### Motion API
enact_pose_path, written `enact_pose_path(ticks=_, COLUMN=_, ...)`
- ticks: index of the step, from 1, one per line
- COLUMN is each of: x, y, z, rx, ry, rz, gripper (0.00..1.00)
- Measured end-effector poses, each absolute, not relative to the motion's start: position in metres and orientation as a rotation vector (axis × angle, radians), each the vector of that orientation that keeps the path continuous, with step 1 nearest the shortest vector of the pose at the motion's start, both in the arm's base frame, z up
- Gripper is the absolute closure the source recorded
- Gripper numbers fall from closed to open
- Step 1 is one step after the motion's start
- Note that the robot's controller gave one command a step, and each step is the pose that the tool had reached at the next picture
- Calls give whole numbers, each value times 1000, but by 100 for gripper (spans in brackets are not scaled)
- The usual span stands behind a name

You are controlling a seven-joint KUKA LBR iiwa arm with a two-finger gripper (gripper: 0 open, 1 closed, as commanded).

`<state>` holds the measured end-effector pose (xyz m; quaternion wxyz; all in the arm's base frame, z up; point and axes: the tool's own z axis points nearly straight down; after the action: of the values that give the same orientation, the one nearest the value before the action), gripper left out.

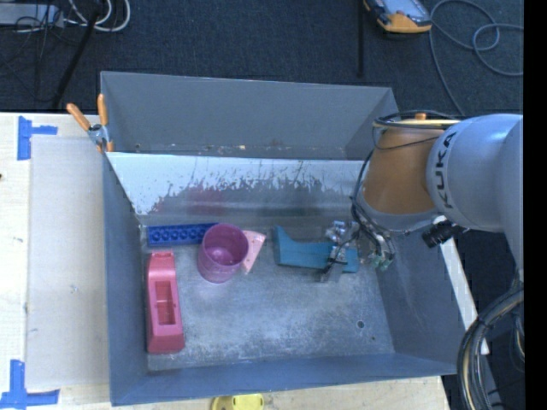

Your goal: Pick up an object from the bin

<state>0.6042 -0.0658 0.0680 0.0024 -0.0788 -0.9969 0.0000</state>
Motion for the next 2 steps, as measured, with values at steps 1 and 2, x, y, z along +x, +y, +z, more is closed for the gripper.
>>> enact_pose_path(ticks=1, x=603, y=-66, z=71, rx=-247, ry=-3124, rz=0, gripper=100)
enact_pose_path(ticks=2, x=600, y=-65, z=91, rx=-245, ry=-3113, rz=-1, gripper=100)
